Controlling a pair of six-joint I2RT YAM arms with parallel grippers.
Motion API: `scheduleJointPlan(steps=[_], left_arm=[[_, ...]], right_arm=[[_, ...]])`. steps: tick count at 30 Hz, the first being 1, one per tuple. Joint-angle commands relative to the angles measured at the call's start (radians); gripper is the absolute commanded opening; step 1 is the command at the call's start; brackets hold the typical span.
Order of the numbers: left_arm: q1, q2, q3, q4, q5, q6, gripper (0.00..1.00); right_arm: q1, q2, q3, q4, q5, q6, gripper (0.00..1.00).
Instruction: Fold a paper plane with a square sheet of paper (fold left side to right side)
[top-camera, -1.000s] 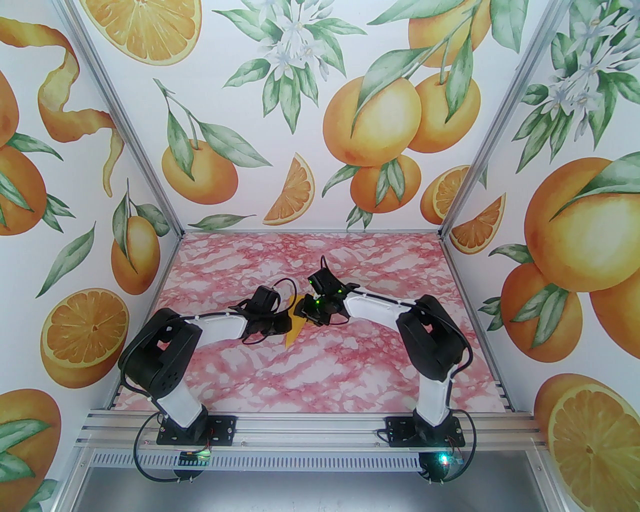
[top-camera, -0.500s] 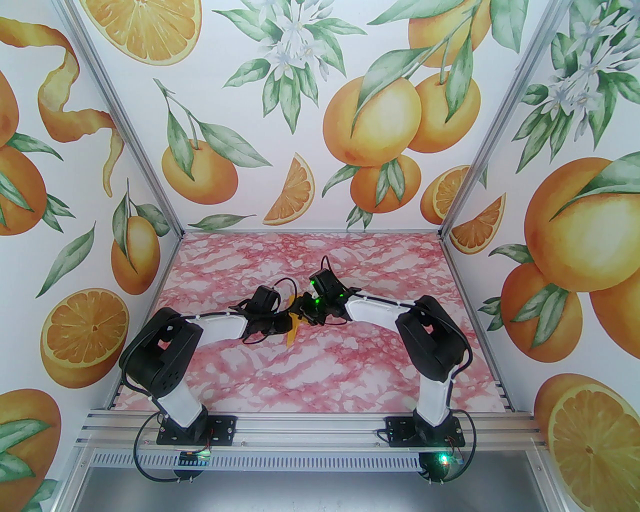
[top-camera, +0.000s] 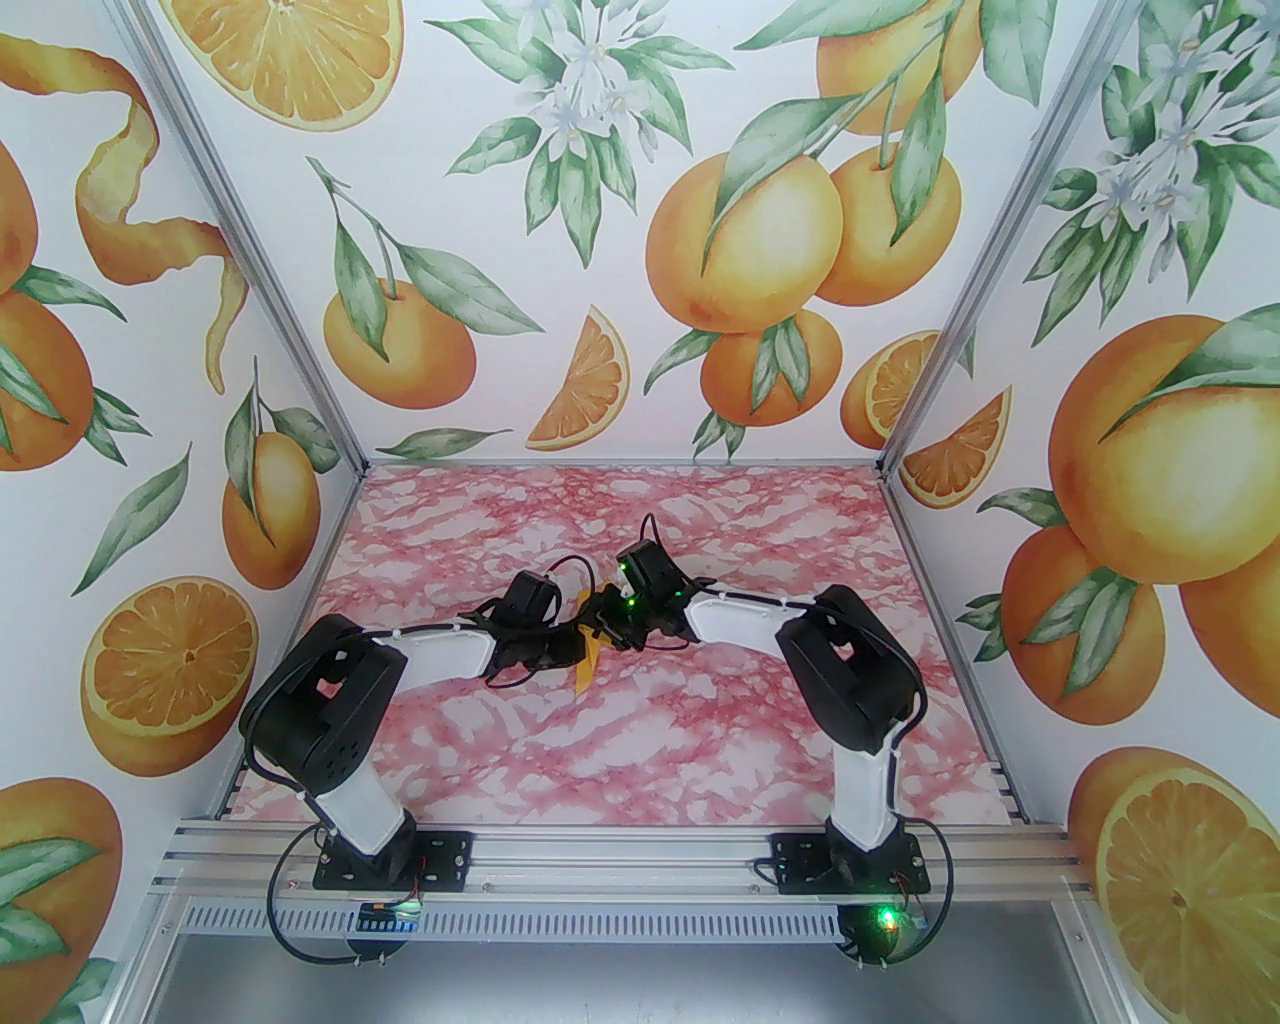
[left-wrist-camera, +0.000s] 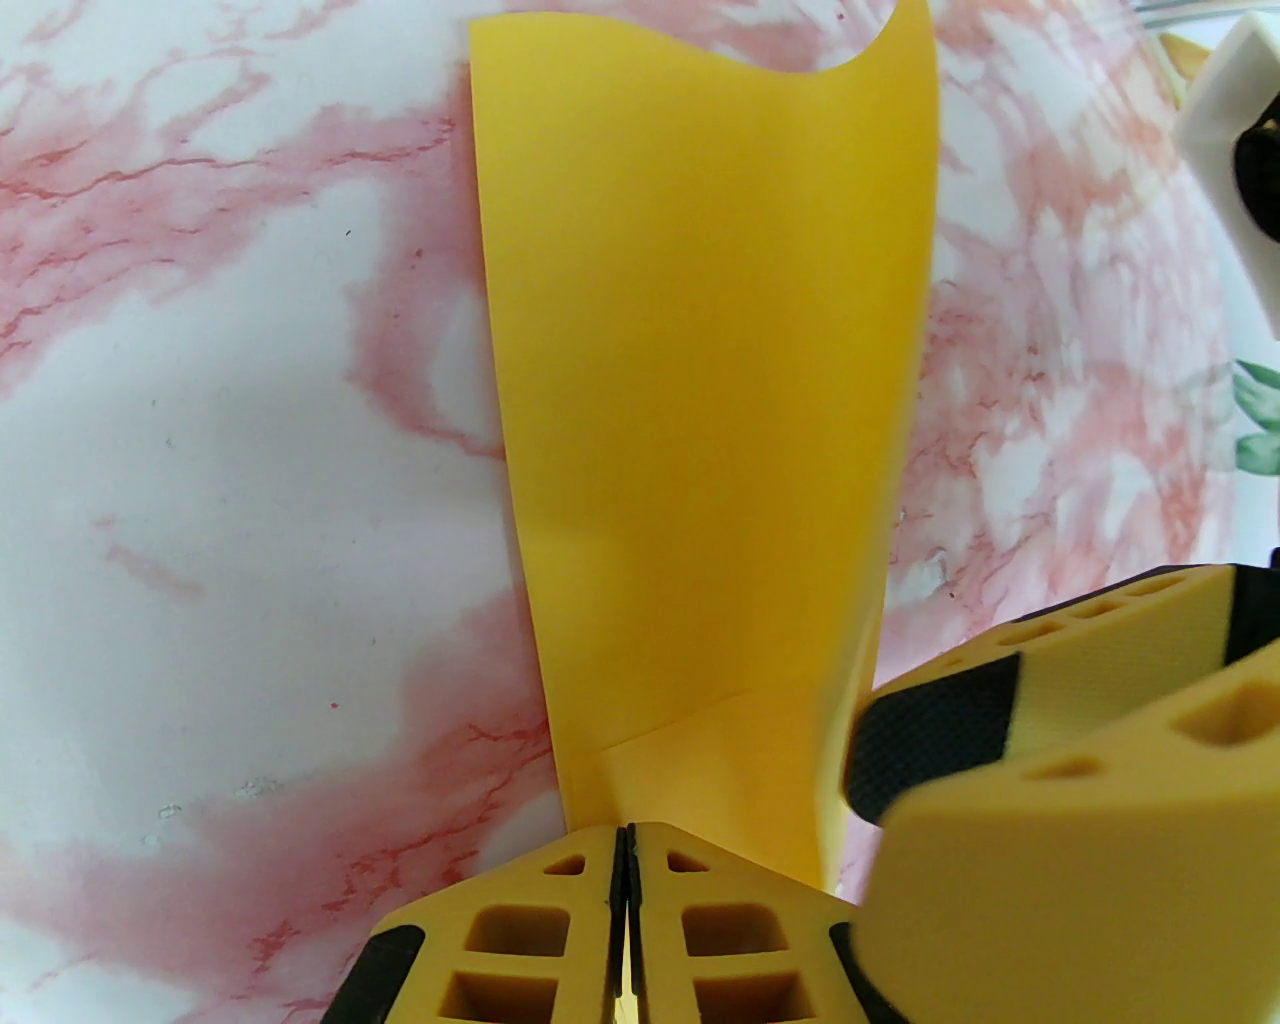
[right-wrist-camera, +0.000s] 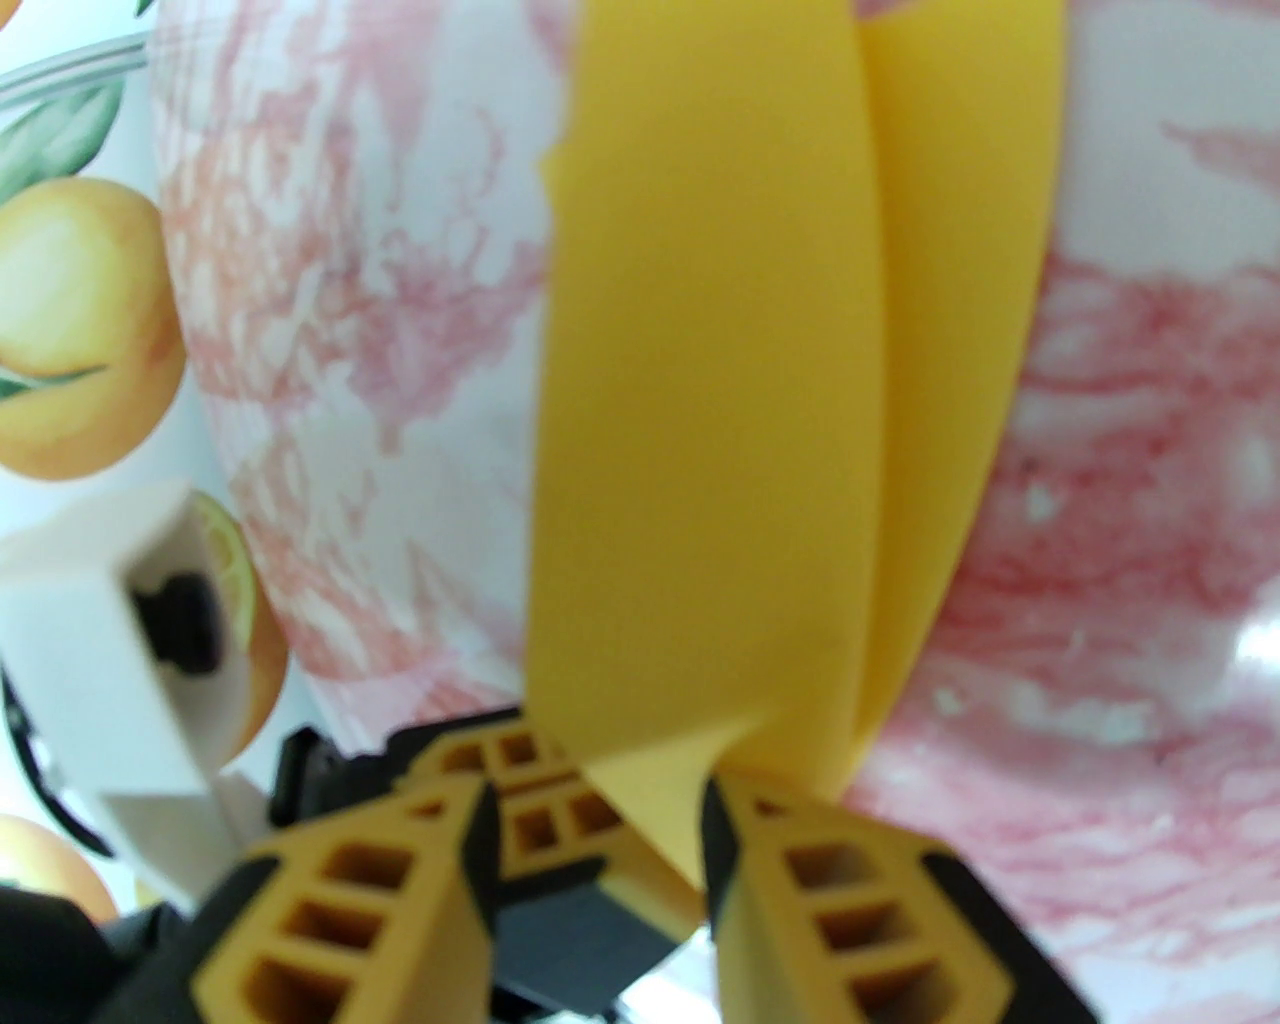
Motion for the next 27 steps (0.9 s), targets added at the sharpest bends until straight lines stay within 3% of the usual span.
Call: scheduleJointPlan(steps=[1,7,13,20,27], left_arm=[[-0.001,-0.007,-0.01,-0.015,-0.007,0.001,0.13],[0.017,-0.1,-0.031,-0.002,-0.008,-0.02,0.2],[0.021,-0.152,-0.057,0.026,-0.002,-0.033,0.38],[0.022,-0.077,-0.071,0.108,0.065,-0.036,0.61],[0.022,-0.033,-0.068,0.136,0.064,-0.03,0.62]], right_arm=[[-0.008,0.015,0.023,0.033,-0.013,0.011,0.4],[-0.013,0.02,0.028,0.024,-0.009,0.004,0.4],[-0.014,0.028,0.04,0.013,-0.009,0.0,0.4],[-0.013,0.027,0.042,0.009,-0.008,-0.004,0.41],[-0.015,0.029,0.04,0.011,-0.009,-0.004,0.41]])
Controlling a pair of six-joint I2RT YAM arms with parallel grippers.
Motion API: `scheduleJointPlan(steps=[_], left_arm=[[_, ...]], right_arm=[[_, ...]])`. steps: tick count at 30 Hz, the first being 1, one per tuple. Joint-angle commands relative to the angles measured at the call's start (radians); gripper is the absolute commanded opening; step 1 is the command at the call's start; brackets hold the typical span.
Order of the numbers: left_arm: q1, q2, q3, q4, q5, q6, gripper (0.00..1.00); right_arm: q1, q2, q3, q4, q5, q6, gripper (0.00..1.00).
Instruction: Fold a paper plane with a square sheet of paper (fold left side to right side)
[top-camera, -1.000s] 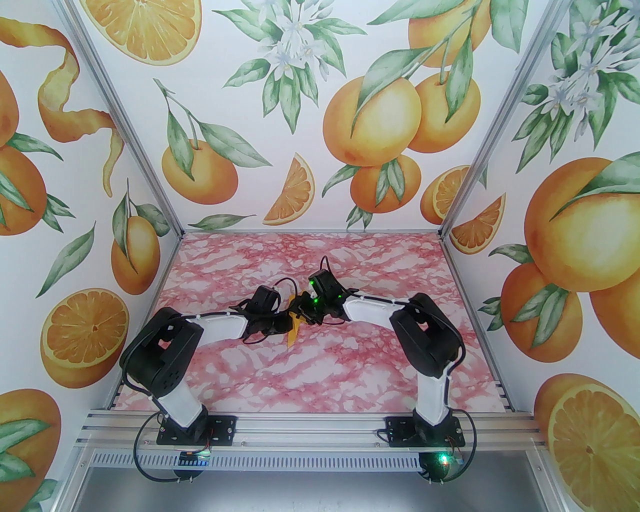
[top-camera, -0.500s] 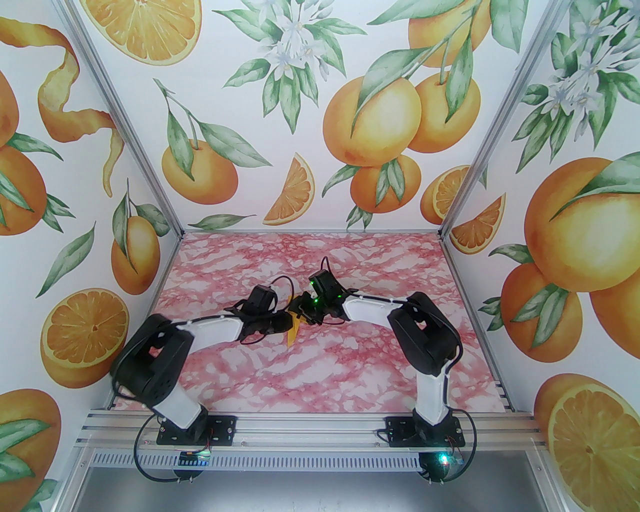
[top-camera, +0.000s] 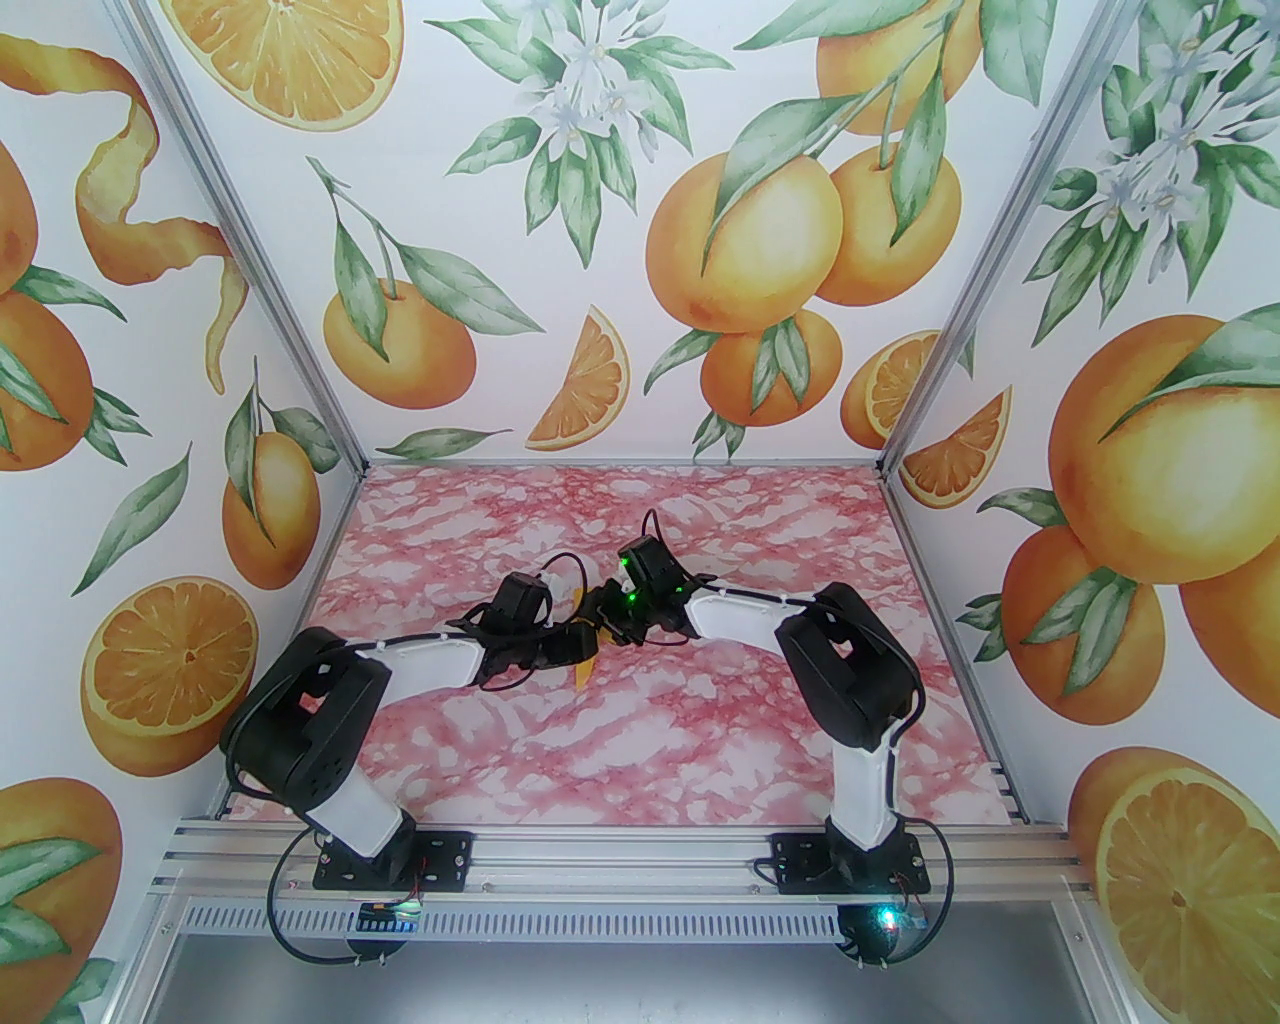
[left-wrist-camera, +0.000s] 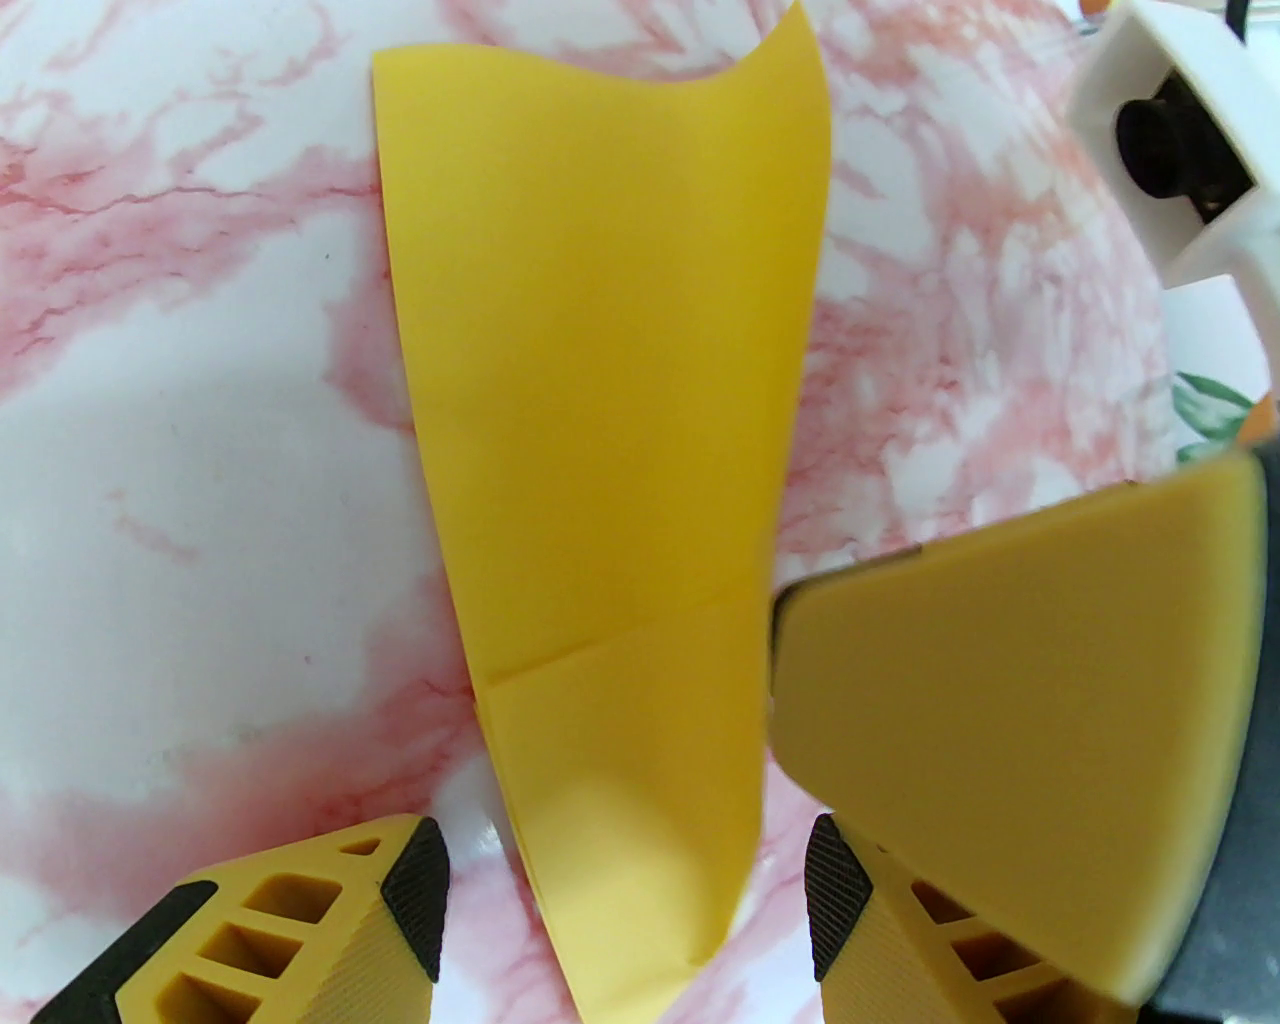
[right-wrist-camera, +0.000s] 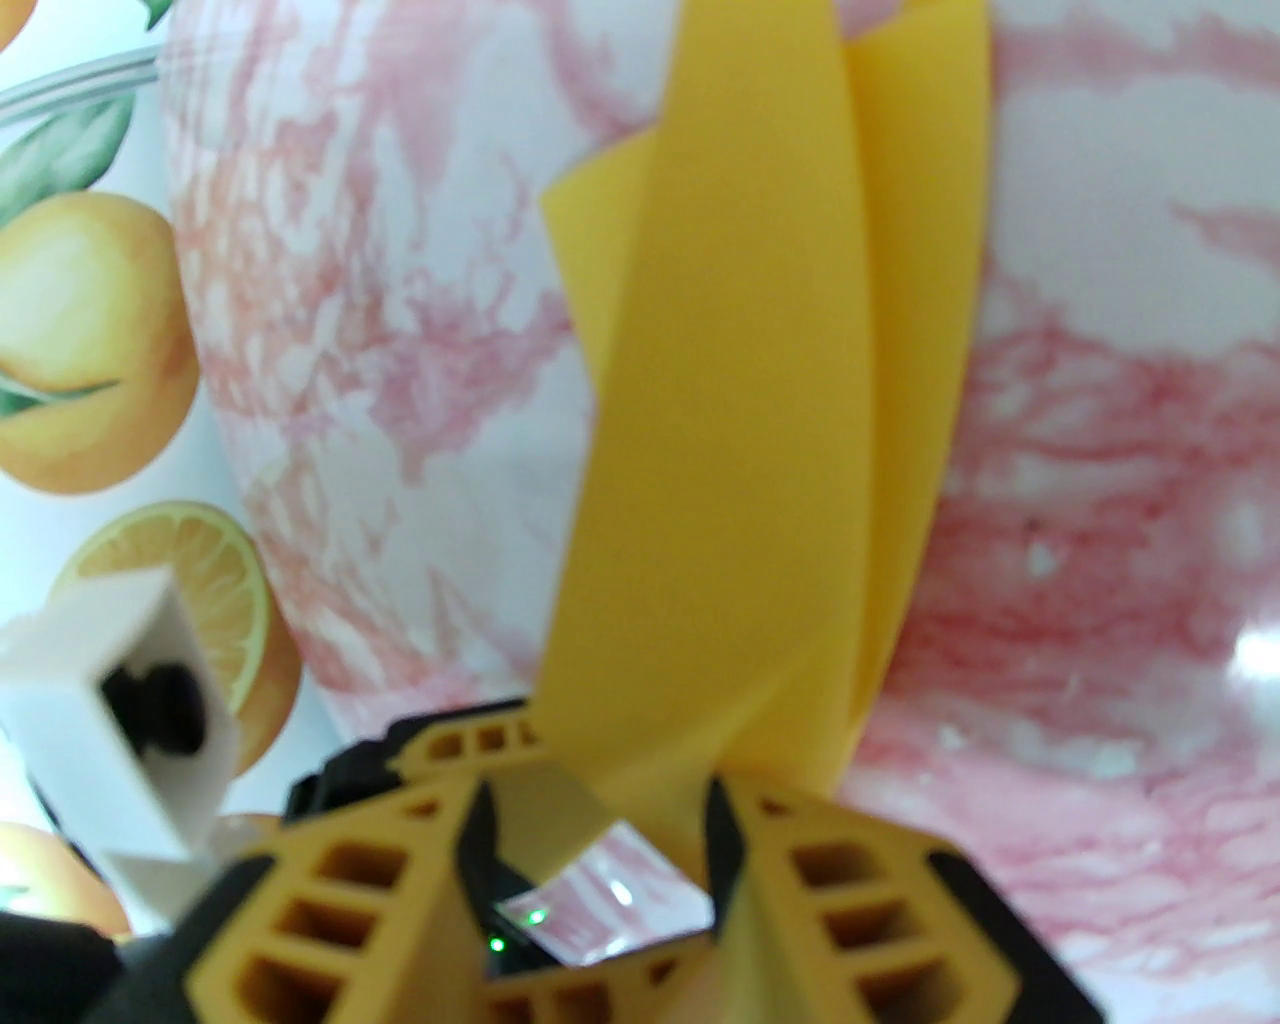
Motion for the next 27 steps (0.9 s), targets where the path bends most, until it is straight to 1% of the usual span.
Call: scheduleJointPlan(steps=[1,4,6,9,11,12,14,16,18,20,22,25,27], left_arm=[[0.002,0.032,-0.01,0.054,0.008,0.007,0.6],[0.002,0.038,-0.01,0.059,-0.003,0.004,0.57],[0.002,0.041,-0.007,0.058,-0.013,0.003,0.49],[0.002,0.048,-0.004,0.059,-0.017,0.001,0.46],[0.003,0.052,-0.004,0.067,-0.013,0.0,0.47],[0.002,0.053,-0.004,0.075,-0.008,-0.004,0.5],[0.003,0.053,-0.005,0.082,-0.011,-0.007,0.5],[0.003,0.054,-0.005,0.083,-0.012,-0.01,0.49],[0.004,0.059,-0.006,0.082,-0.016,-0.013,0.46],[0.004,0.064,-0.005,0.085,-0.015,-0.018,0.45],[0.005,0.071,-0.004,0.09,-0.01,-0.019,0.42],[0.004,0.073,-0.003,0.091,-0.01,-0.022,0.41],[0.006,0.071,-0.001,0.09,-0.011,-0.025,0.41]], right_arm=[[-0.001,0.023,0.022,0.007,-0.011,-0.002,0.41],[-0.001,0.02,0.019,0.006,-0.012,-0.002,0.41],[-0.001,0.02,0.019,0.006,-0.011,-0.004,0.41],[-0.001,0.014,0.019,0.002,-0.008,-0.01,0.41],[-0.003,0.011,0.022,-0.011,-0.004,-0.018,0.41],[-0.002,0.011,0.022,-0.011,-0.005,-0.018,0.41],[-0.002,0.01,0.021,-0.012,-0.006,-0.019,0.41],[-0.004,0.005,0.018,-0.015,0.001,-0.024,0.41],[-0.004,-0.006,0.022,-0.04,0.012,-0.047,0.42],[-0.007,-0.027,0.021,-0.07,0.038,-0.073,0.42],[-0.009,-0.056,0.003,-0.084,0.06,-0.095,0.42],[-0.013,-0.089,-0.034,-0.097,0.072,-0.119,0.39],[-0.012,-0.103,-0.066,-0.097,0.074,-0.128,0.32]])
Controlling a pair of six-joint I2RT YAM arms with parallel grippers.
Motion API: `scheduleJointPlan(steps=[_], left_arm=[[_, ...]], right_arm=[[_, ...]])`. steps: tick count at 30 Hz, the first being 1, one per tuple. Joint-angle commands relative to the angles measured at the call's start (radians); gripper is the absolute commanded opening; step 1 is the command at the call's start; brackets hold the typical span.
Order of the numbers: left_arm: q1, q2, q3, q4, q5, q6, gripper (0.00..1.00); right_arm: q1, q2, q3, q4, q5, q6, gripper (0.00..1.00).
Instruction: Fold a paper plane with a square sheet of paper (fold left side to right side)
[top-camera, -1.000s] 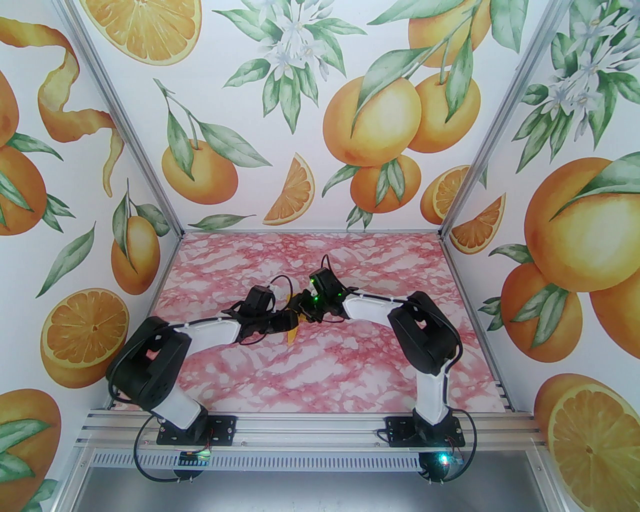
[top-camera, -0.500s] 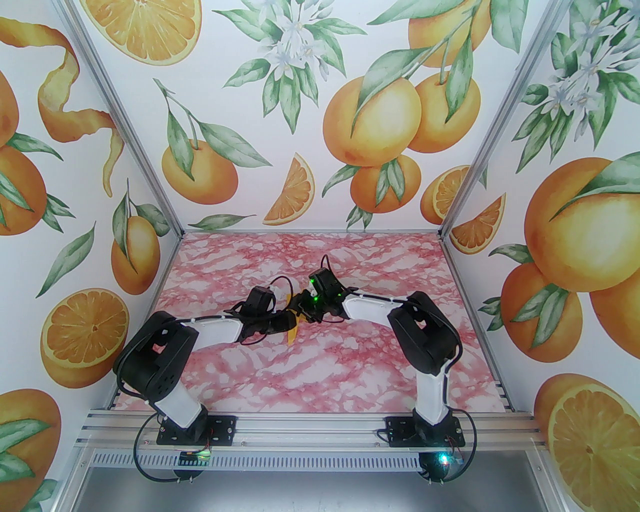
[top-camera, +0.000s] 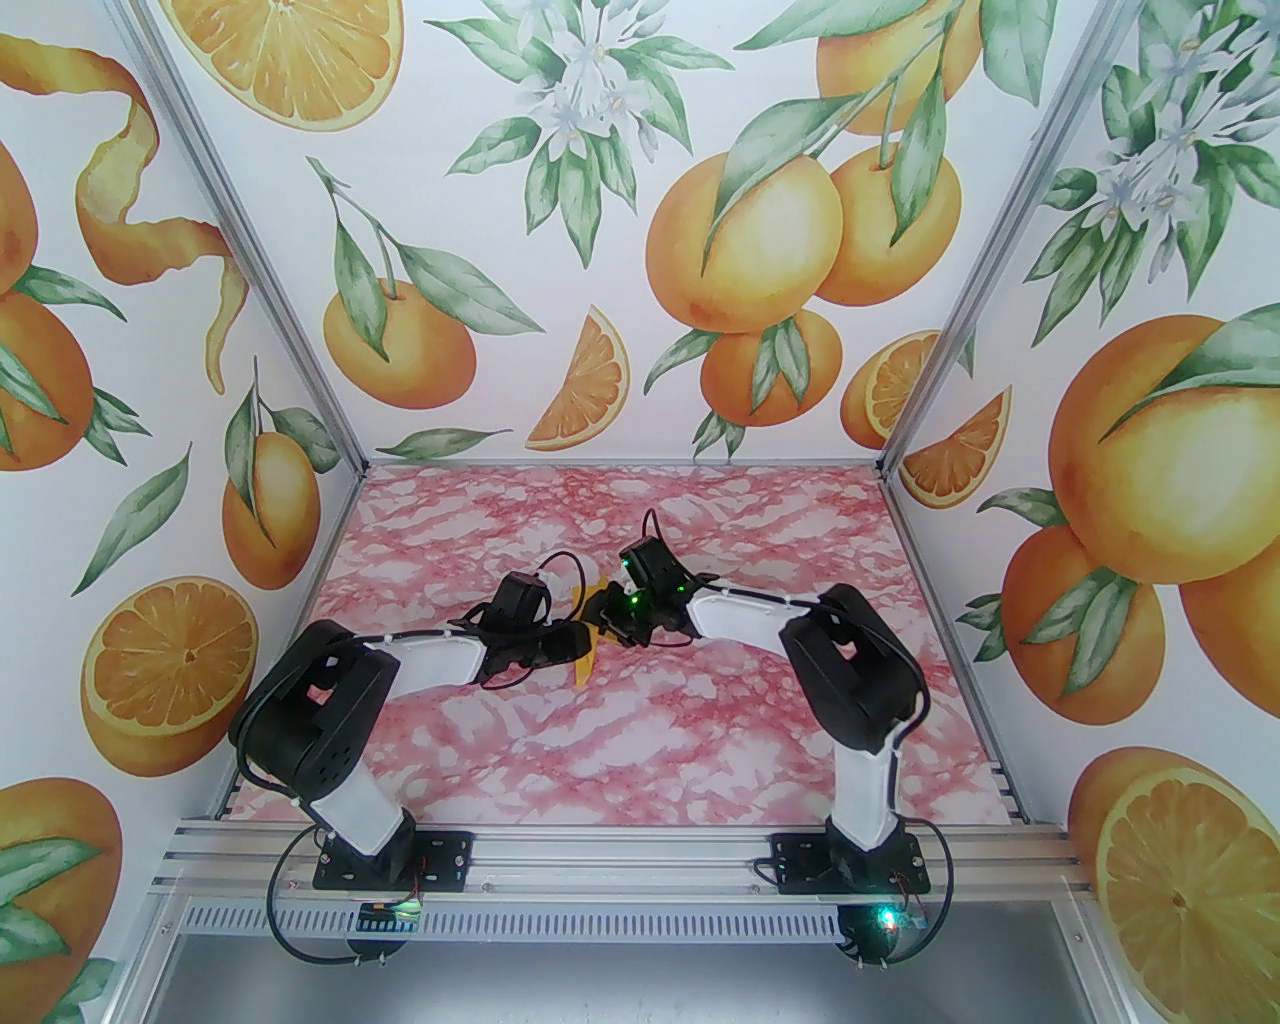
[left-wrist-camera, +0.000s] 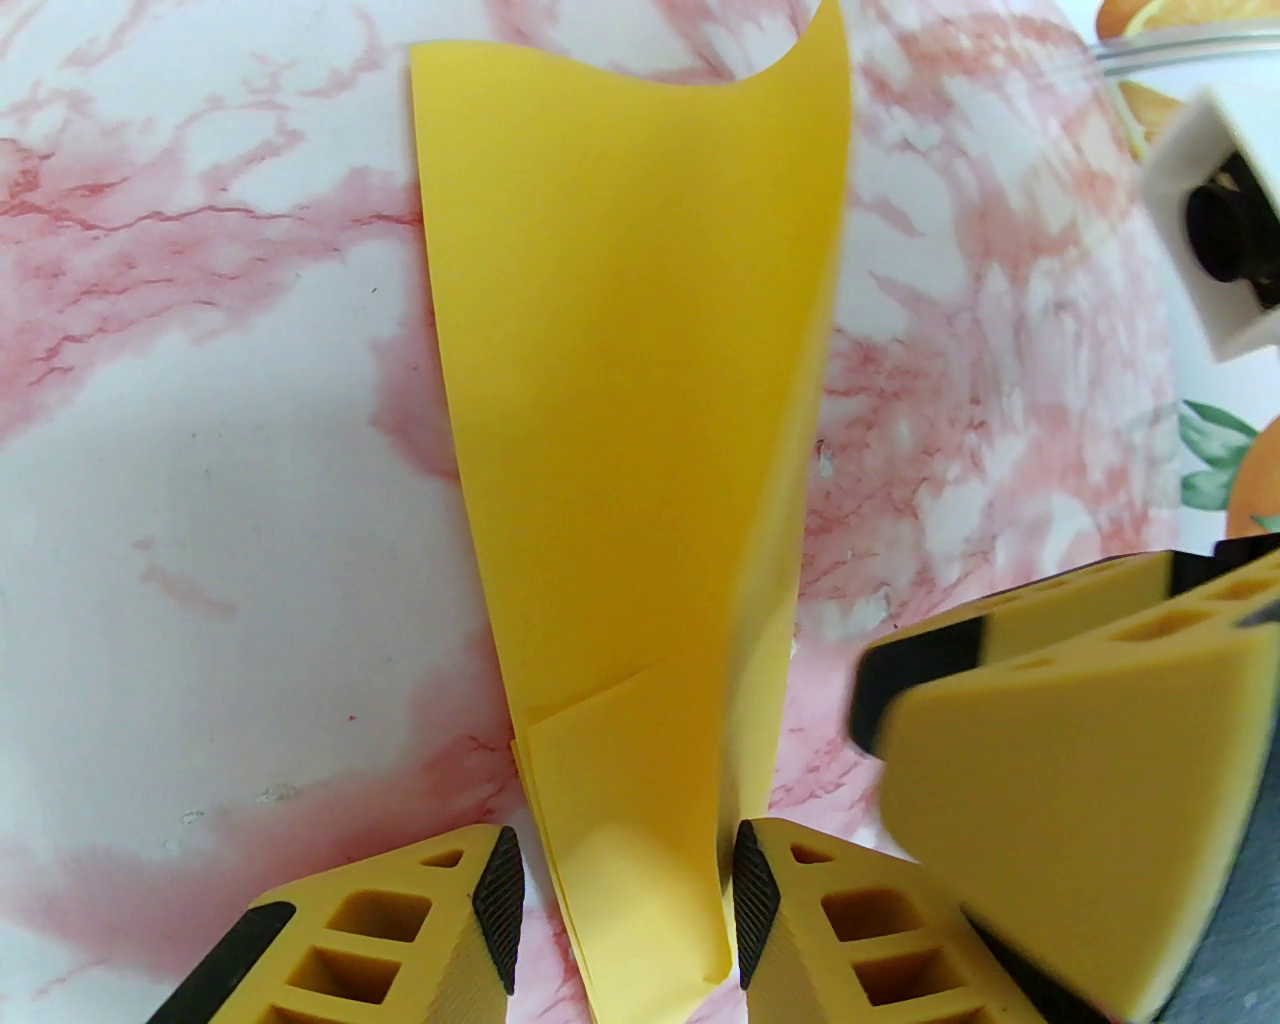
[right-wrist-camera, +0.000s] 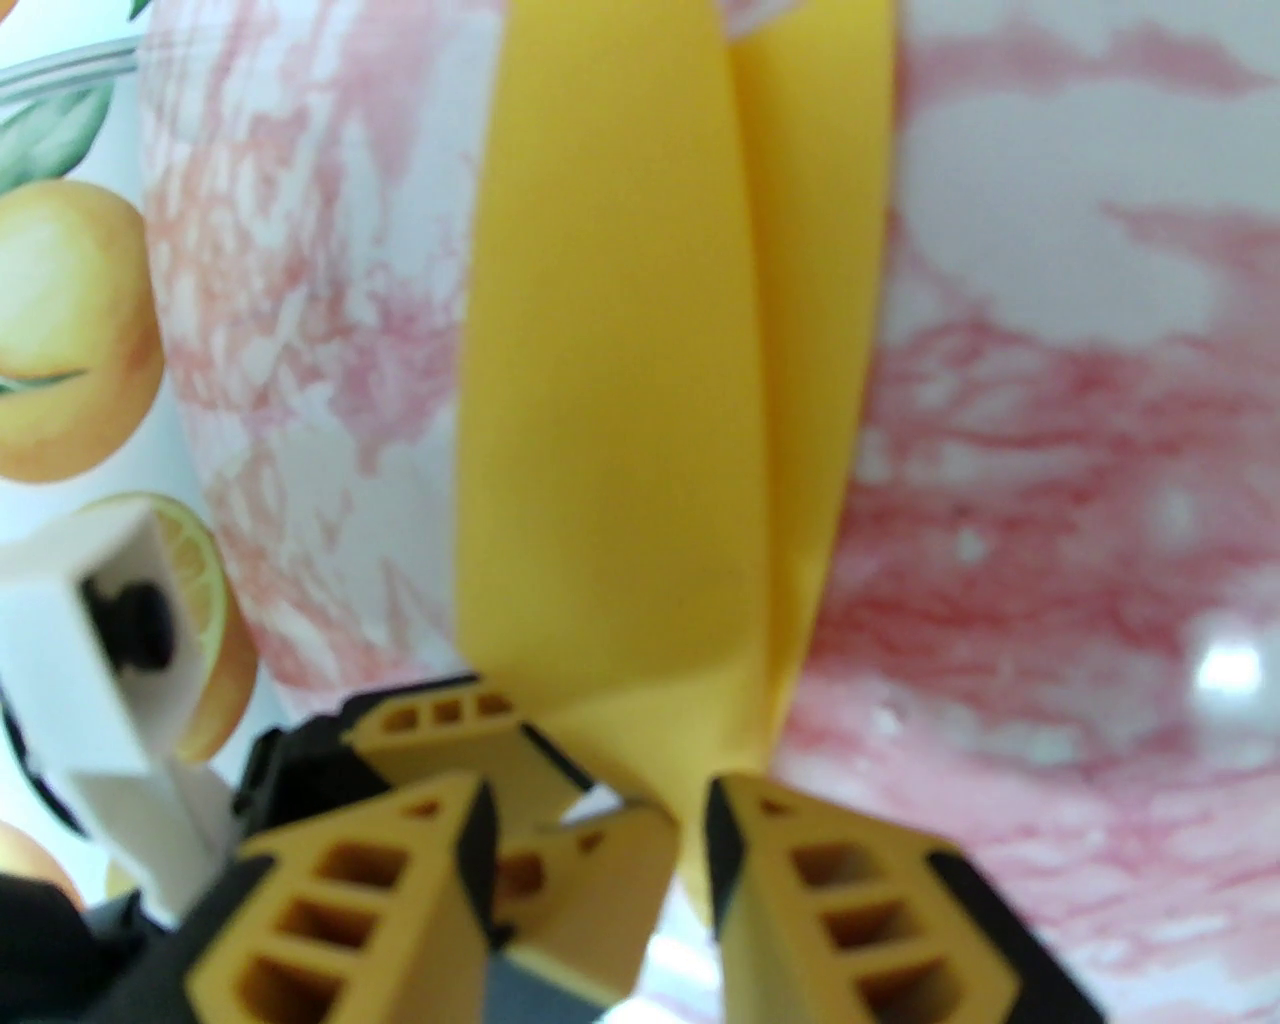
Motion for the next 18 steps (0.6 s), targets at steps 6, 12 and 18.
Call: scheduleJointPlan(steps=[6,12,18], left_arm=[[-0.002,0.036,0.002,0.059,0.005,-0.015,0.4],[-0.002,0.048,0.004,0.068,0.015,-0.02,0.34],[-0.002,0.051,0.001,0.071,0.019,-0.025,0.35]], right_arm=[[0.005,-0.052,-0.105,-0.014,0.018,-0.039,0.16],[0.03,-0.023,-0.114,-0.027,0.015,-0.045,0.1],[0.051,0.014,-0.095,-0.033,-0.008,-0.045,0.08]])
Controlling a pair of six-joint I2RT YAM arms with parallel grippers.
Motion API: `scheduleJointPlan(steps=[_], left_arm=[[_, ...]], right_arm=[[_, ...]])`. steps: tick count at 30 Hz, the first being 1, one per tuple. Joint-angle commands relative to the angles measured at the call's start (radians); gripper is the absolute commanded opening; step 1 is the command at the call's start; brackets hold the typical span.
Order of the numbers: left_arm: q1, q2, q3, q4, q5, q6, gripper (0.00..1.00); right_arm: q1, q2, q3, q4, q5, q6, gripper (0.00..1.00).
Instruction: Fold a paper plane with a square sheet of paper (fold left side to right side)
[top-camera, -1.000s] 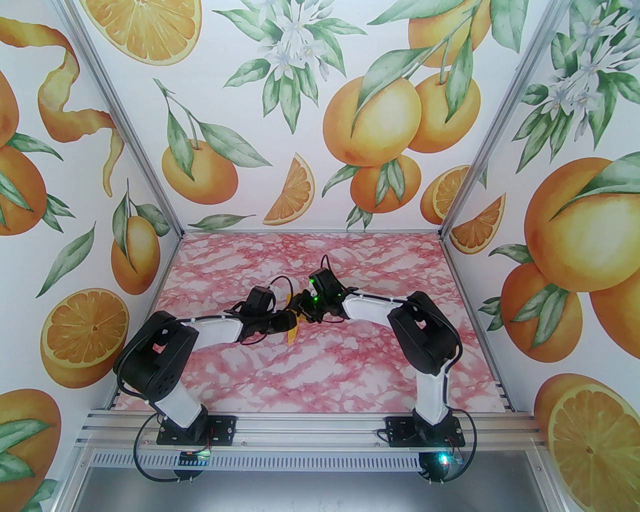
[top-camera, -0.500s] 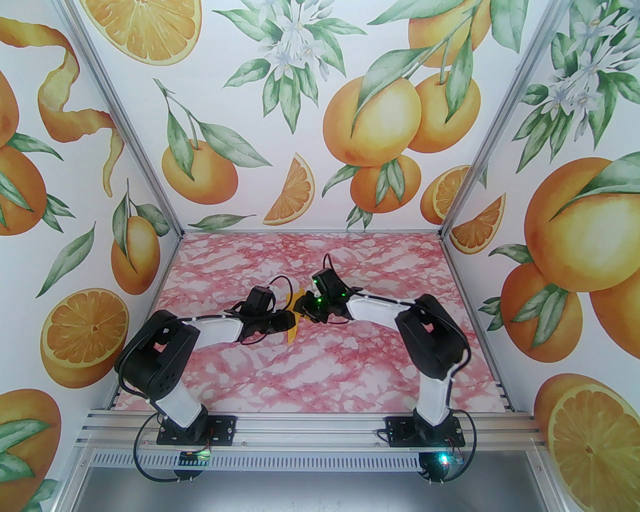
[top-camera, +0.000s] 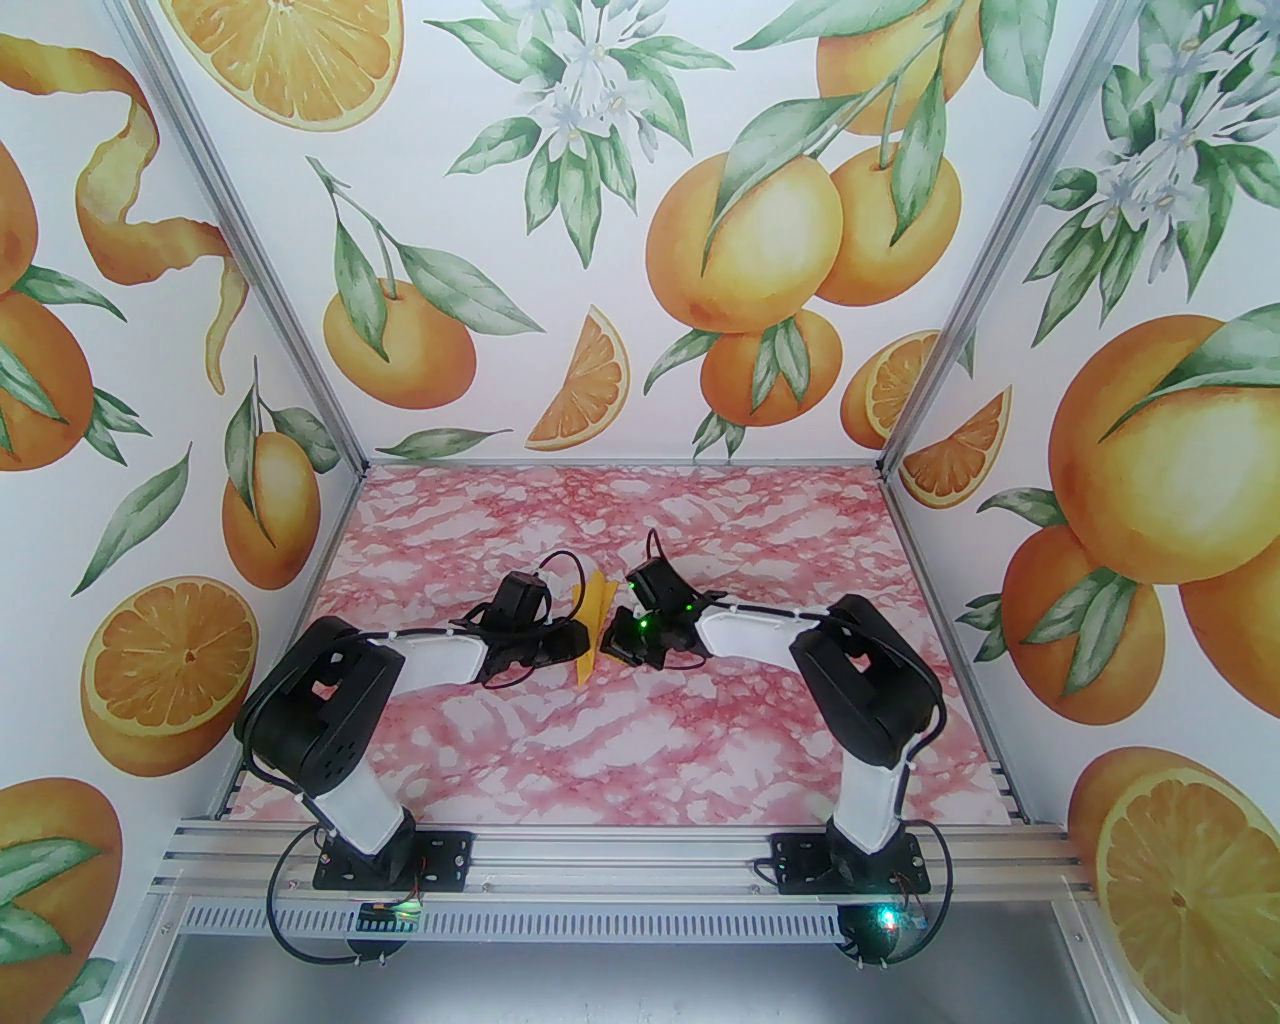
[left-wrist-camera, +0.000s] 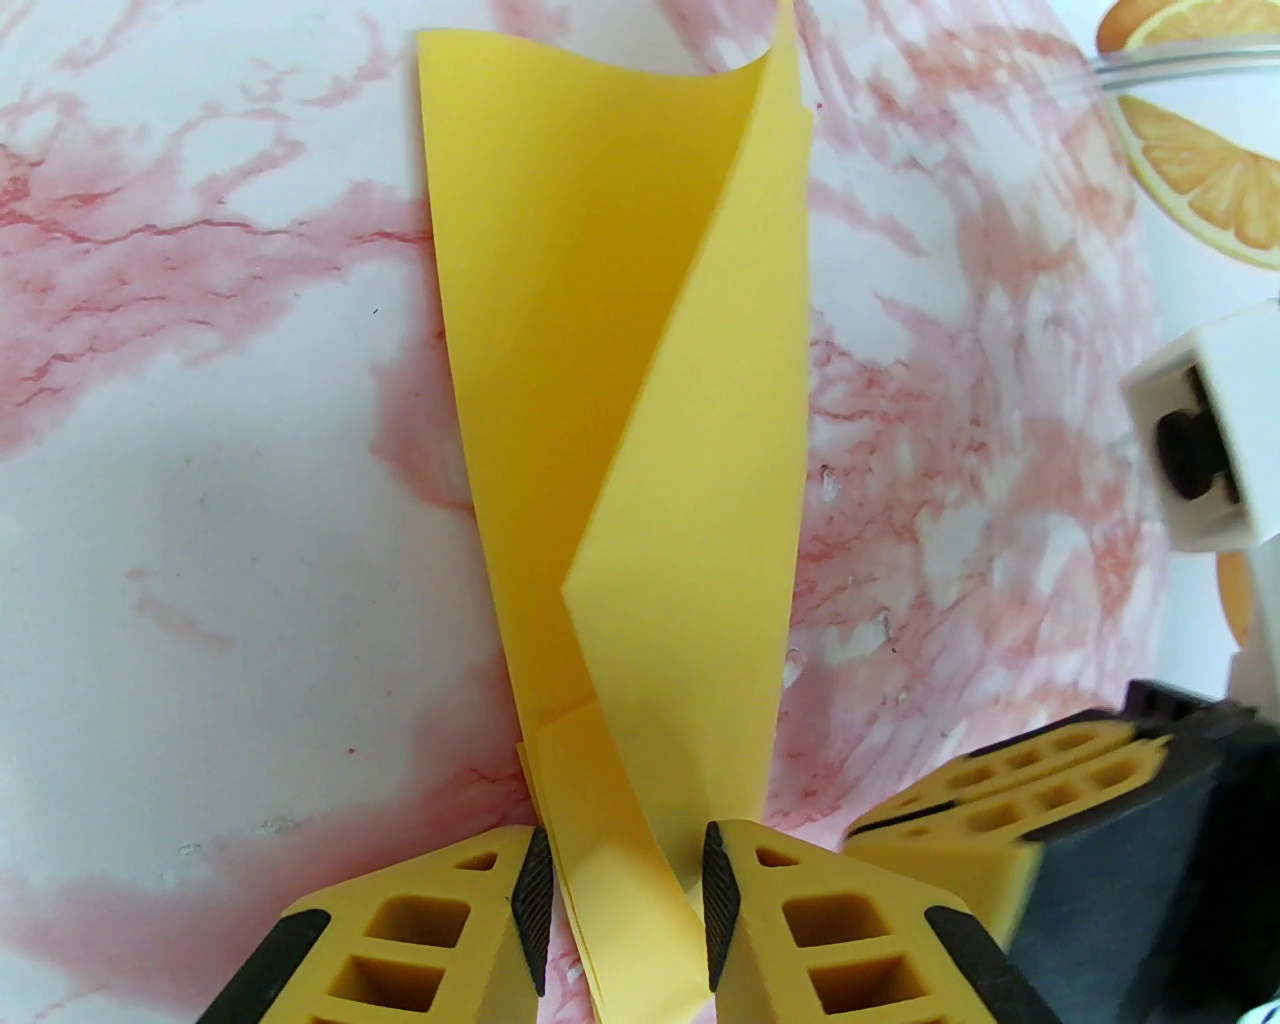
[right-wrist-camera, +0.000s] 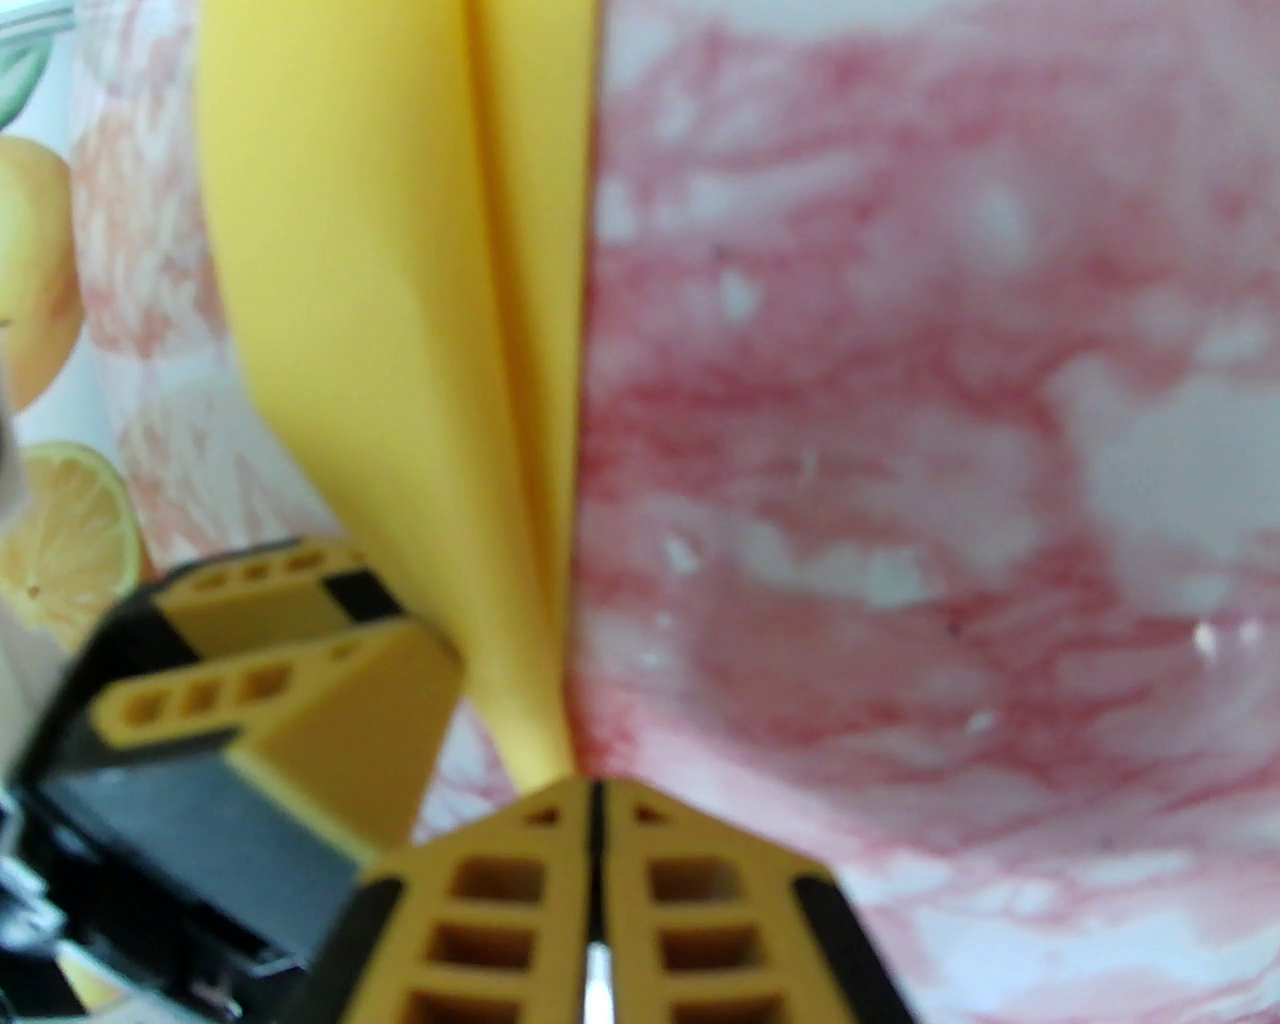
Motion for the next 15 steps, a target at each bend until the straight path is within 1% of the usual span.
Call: scheduleJointPlan(steps=[1,7,15], left_arm=[[-0.007,0.031,0.0,0.039,0.01,-0.003,0.35],[-0.006,0.035,-0.001,0.05,0.016,-0.01,0.38],[-0.006,0.043,-0.007,0.066,0.024,-0.021,0.39]], right_arm=[[0.013,0.037,0.009,-0.013,-0.018,-0.011,0.08],[0.031,0.056,0.005,0.002,-0.037,-0.003,0.07],[0.037,0.071,-0.002,0.096,-0.065,0.05,0.07]])
